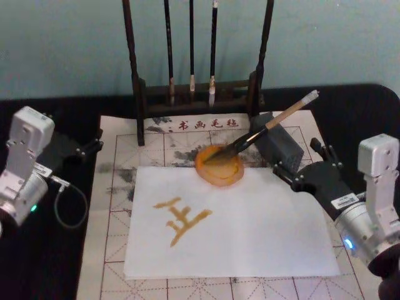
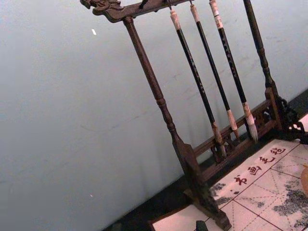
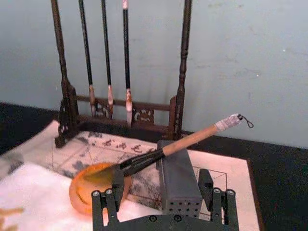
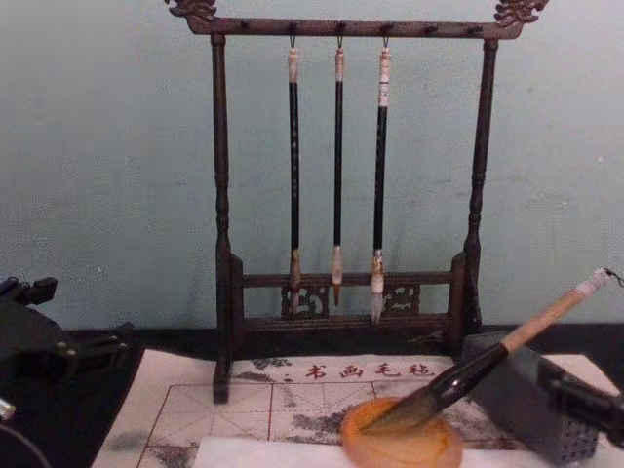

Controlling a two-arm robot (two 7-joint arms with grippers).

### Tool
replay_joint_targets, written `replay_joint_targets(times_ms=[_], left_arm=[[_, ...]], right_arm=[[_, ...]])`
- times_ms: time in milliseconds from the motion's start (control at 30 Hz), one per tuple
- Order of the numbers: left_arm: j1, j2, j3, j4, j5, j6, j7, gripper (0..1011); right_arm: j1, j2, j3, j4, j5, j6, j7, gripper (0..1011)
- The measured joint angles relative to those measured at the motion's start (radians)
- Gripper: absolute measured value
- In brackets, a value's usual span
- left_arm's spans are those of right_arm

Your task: Pick up the brush from the inkstone, write on the paper, then place the brush back to its original position.

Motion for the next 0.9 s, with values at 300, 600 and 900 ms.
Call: replay_joint_targets(times_ms=[300, 600, 900], left_arm=[[0.000, 0.000, 0.000, 0.000, 0.000, 0.000, 0.000, 1001], [0.000, 0.000, 0.000, 0.000, 0.000, 0.000, 0.000, 1001], [0.000, 0.000, 0.000, 0.000, 0.000, 0.000, 0.000, 1001]], right_arm=[[0.005, -0.009, -0.008, 0.024, -0.073, 0.009, -0.010, 1002], [0.005, -0.009, -0.008, 0.023, -0.070, 0.009, -0.010, 1002], [0.005, -0.008, -0.007, 0.022, -0.066, 0.009, -0.010, 1002]])
